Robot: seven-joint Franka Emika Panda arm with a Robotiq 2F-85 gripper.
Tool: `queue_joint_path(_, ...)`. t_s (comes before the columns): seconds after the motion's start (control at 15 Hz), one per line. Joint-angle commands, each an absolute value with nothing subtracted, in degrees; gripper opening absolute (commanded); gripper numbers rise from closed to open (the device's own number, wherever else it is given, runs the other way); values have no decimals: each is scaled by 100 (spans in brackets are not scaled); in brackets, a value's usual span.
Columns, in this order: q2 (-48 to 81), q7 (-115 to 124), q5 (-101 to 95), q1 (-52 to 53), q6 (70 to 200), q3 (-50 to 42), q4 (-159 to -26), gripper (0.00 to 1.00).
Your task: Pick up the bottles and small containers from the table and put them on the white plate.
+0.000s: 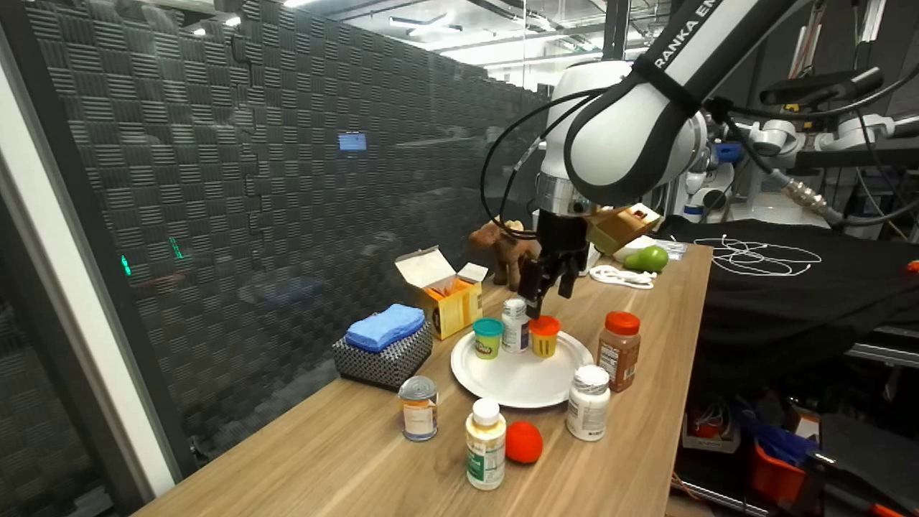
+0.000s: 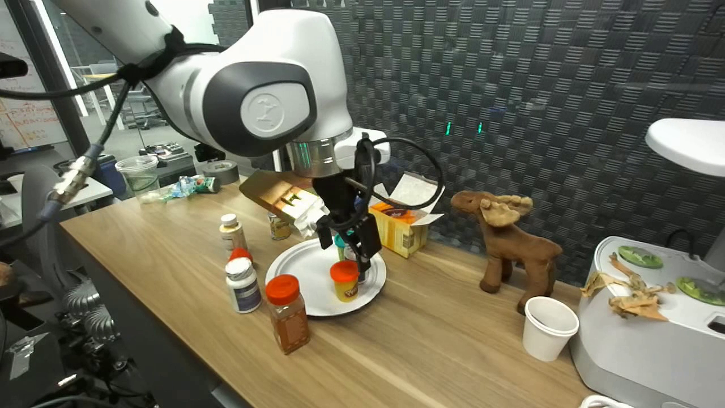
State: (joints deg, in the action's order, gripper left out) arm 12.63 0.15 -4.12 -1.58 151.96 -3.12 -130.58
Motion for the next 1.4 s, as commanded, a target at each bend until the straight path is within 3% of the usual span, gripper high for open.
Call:
queue_joint_path(0.0,401,857,-486,-2,15625,-386,-13853,100)
queue_joint_path(0.6,-937,3599,-1827,-363,15579,-165,-15042,100)
queue_joint_path(1.33,-630,2554,-691,-443,14659,-214,-14870,100)
